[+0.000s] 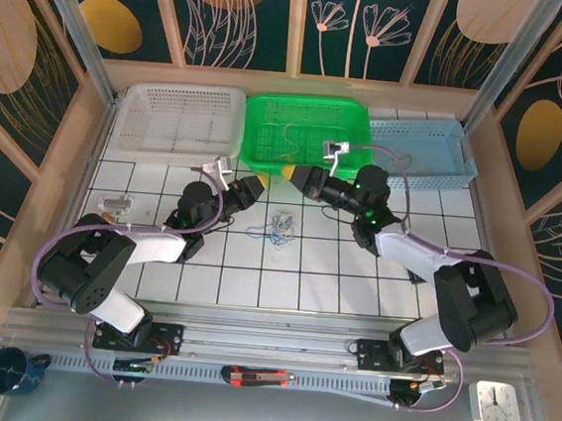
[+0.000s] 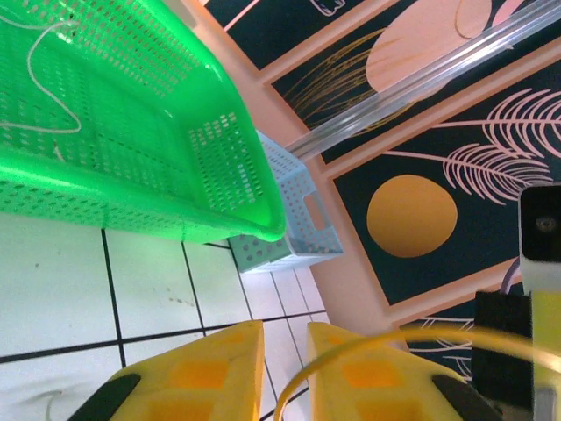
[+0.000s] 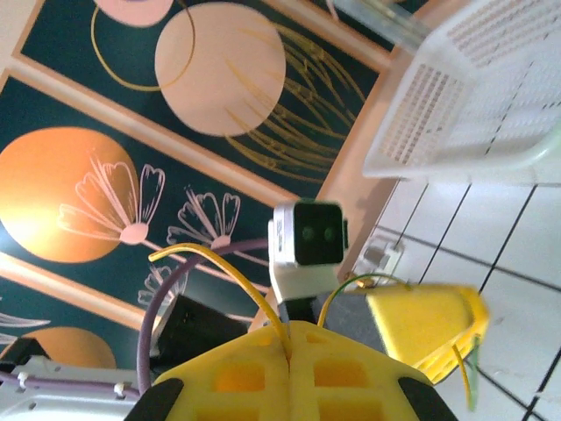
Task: Untangle the cables
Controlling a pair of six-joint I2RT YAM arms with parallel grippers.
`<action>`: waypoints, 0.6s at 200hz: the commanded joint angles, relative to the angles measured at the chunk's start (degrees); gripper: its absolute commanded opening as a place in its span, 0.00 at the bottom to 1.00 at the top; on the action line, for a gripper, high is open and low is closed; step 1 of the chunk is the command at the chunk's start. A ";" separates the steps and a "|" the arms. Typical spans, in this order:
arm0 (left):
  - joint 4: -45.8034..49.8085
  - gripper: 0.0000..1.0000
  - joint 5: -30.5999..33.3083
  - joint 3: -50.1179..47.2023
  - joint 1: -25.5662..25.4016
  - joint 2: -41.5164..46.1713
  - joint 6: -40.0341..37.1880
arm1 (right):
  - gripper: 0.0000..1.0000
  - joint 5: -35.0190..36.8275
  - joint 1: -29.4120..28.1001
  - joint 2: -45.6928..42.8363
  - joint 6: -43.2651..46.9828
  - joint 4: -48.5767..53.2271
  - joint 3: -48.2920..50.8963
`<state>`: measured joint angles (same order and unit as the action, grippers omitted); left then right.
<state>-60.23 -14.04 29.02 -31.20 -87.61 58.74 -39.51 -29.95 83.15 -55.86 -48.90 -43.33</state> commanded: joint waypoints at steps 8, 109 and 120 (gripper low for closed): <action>-1.30 0.18 -0.57 -1.77 -0.29 -0.50 -1.58 | 0.00 0.66 6.45 -4.67 0.82 1.58 -0.23; 2.56 0.42 -6.61 -0.93 -0.29 -0.86 -4.13 | 0.00 15.23 27.74 -3.50 4.91 9.54 -6.36; 3.92 0.46 -6.40 -0.94 -0.30 0.01 -4.91 | 0.00 17.36 30.45 -1.21 4.96 9.62 -7.53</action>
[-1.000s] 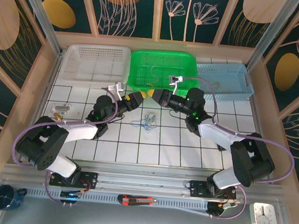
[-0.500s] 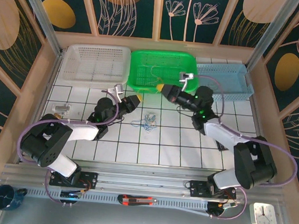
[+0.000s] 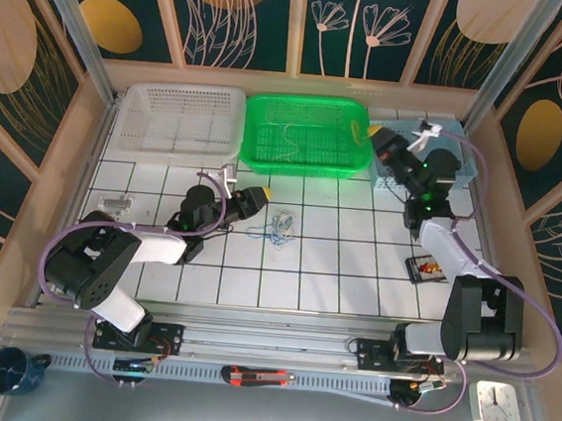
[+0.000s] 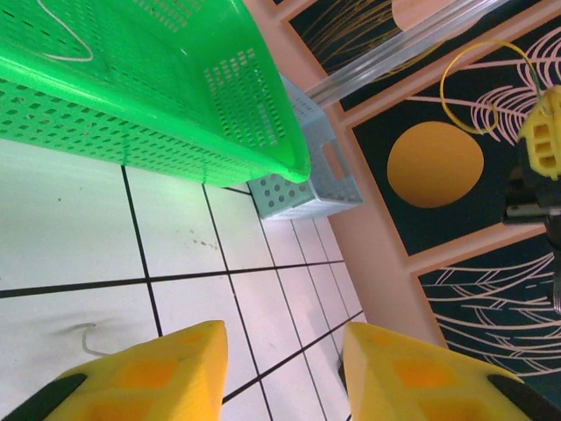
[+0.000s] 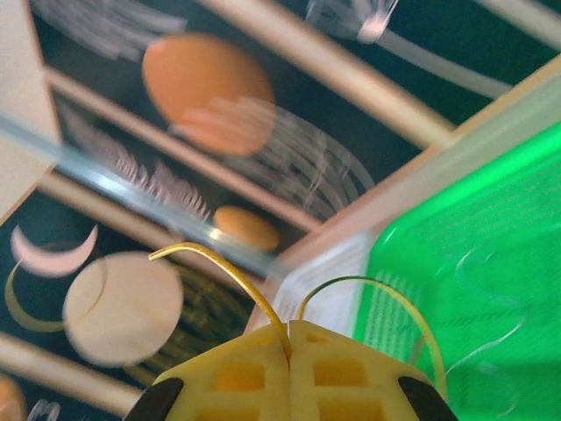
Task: Untangle the cables
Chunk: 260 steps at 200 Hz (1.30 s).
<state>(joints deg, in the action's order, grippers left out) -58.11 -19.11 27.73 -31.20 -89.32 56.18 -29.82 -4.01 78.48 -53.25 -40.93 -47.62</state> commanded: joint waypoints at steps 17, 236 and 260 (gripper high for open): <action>3.87 0.53 -0.80 0.16 -0.34 3.19 -3.65 | 0.00 10.44 7.68 8.10 3.56 3.01 -6.31; 28.65 0.99 5.47 4.71 7.69 17.65 -9.82 | 0.48 14.45 -15.06 3.27 22.85 22.90 -2.52; 33.83 0.99 4.57 6.80 8.65 18.26 -12.15 | 0.49 15.70 -22.39 3.10 27.38 26.87 0.72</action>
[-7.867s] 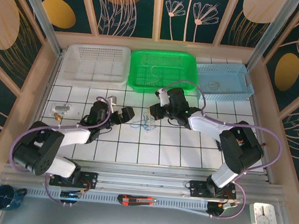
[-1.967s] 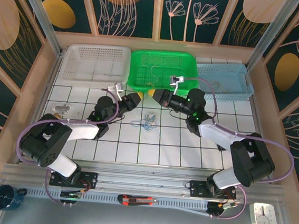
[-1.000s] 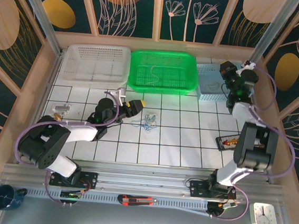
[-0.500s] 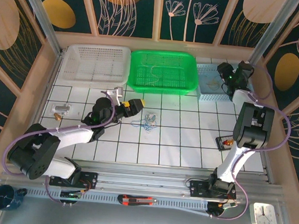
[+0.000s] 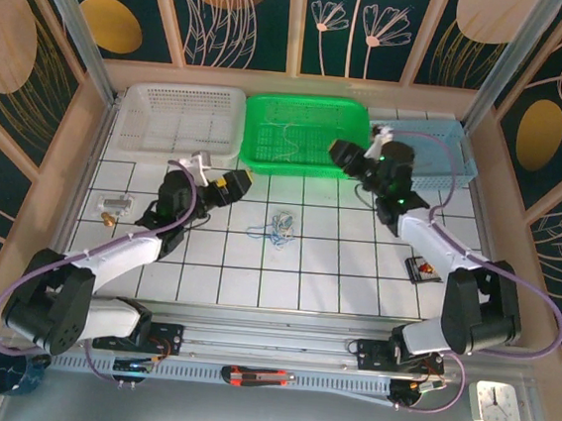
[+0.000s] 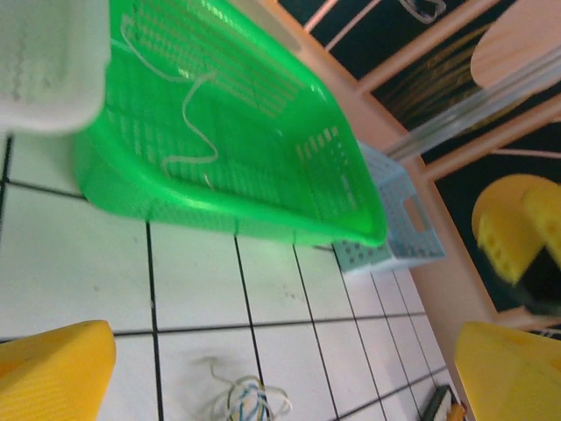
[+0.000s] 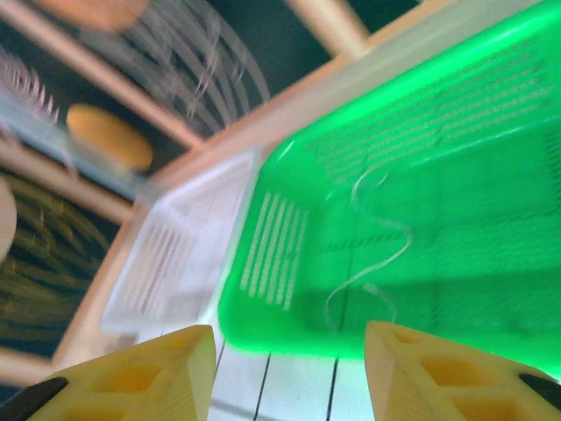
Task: Untangle the cables
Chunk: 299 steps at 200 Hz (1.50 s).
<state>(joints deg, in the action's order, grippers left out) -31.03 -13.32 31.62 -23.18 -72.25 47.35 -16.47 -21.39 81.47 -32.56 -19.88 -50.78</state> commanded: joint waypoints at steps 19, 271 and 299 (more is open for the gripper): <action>7.92 0.99 -2.77 2.94 0.79 0.32 -3.29 | 0.49 4.43 -10.14 0.07 9.80 8.54 5.71; 32.54 0.68 6.79 14.50 -11.79 -20.22 -29.30 | 0.44 13.75 -18.56 12.20 11.02 5.43 9.65; 31.56 0.65 5.30 15.35 -12.01 -21.74 -29.71 | 0.44 13.23 -18.44 12.37 10.75 5.20 9.60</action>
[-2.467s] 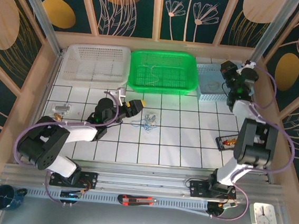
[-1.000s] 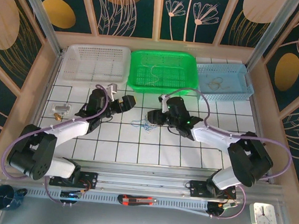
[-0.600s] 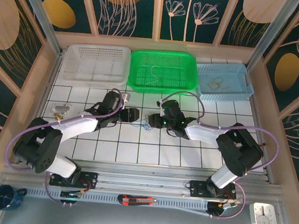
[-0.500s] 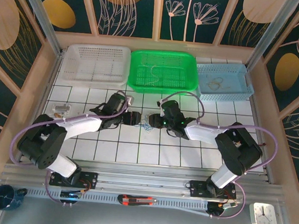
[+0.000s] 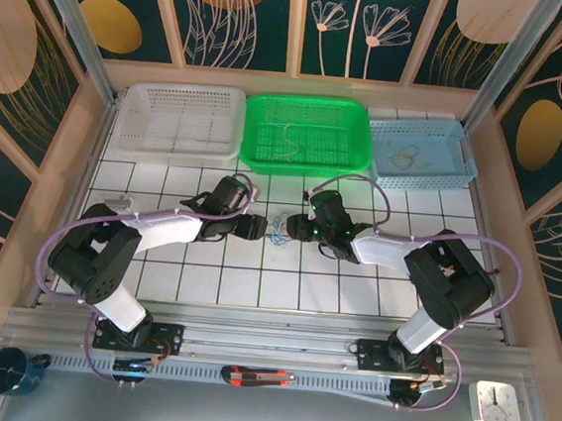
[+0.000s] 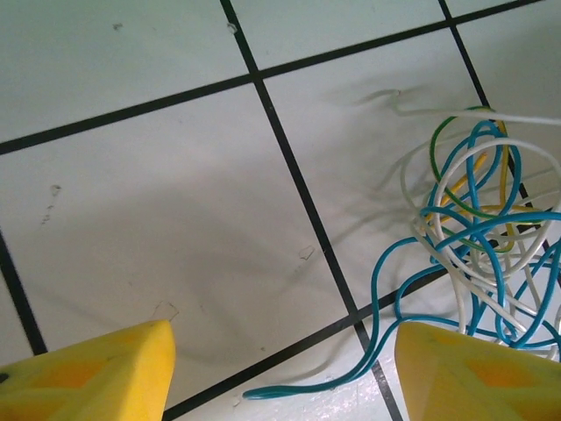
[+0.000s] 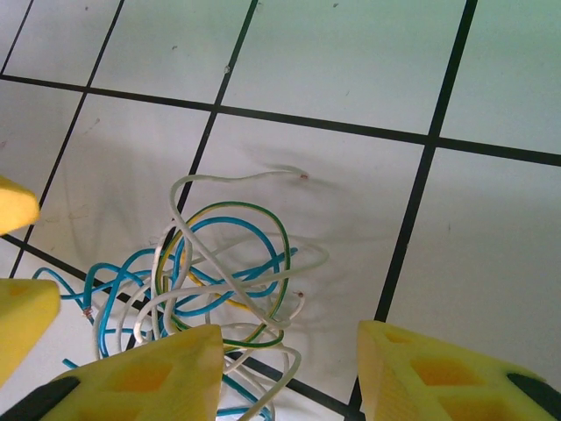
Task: Untangle the cables
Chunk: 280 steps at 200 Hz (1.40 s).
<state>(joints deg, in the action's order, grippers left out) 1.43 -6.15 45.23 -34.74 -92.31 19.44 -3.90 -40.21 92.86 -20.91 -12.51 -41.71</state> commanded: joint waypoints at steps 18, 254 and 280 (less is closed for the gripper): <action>-1.17 0.64 -2.20 1.94 -0.65 -2.37 -2.02 | 0.44 0.34 0.36 1.15 -1.11 -2.25 0.43; -13.78 0.00 -14.85 0.40 -0.68 10.26 9.57 | 0.43 -8.31 5.29 -6.21 -5.32 -4.54 4.35; -17.36 0.00 -15.46 -1.21 -0.77 10.50 11.80 | 0.44 -9.51 5.66 -9.86 -5.91 -3.59 3.50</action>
<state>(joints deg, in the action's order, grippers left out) -10.94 -19.57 45.69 -35.18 -81.43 28.27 -10.87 -34.89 87.09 -25.34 -15.25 -37.82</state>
